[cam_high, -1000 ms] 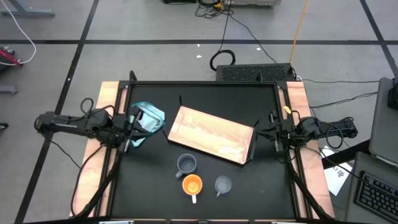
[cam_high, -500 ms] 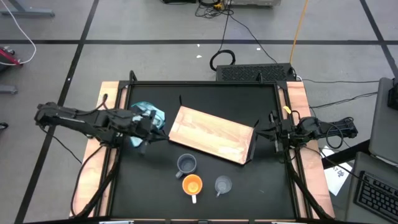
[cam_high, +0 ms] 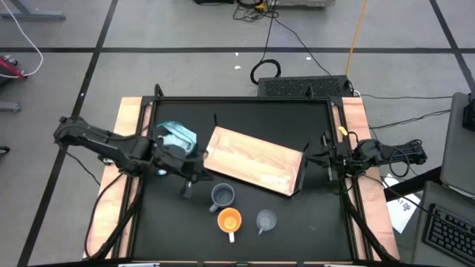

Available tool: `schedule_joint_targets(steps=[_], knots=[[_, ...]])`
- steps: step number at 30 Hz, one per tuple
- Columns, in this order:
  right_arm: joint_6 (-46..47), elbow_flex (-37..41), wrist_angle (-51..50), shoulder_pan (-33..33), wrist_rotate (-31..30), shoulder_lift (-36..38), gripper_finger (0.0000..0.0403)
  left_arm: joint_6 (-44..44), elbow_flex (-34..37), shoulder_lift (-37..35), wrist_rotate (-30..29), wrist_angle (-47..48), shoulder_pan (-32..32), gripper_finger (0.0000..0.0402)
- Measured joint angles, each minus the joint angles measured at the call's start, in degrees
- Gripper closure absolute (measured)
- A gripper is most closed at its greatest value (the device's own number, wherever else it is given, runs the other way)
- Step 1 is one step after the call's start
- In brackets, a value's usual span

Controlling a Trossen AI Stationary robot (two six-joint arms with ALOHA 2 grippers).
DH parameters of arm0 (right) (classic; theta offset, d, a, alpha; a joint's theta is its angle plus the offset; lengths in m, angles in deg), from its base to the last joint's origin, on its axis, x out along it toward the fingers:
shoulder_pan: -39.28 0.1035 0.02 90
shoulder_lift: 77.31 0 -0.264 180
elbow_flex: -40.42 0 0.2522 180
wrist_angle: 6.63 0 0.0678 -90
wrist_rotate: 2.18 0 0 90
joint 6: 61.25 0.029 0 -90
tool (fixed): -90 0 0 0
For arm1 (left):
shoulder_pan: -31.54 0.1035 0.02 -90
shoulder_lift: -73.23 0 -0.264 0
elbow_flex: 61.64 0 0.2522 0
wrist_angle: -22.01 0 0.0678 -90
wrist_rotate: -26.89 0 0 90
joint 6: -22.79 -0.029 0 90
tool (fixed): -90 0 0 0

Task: Stack small to large cups/mugs on shelf
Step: Put the yellow cup on the shelf

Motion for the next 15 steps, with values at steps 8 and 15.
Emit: schedule_joint_targets(steps=[8,15], knots=[[0.0,0.0,0.0,0.0,0.0,0.0,0.0403,-0.8,-6.5,9.9,0.0,4.1,-5.5,0.0401],[0.0,0.0,0.0,0.0,0.0,0.0,0.0403,0.3,-11.6,18.6,0.0,5.2,-7.2,0.0401]])
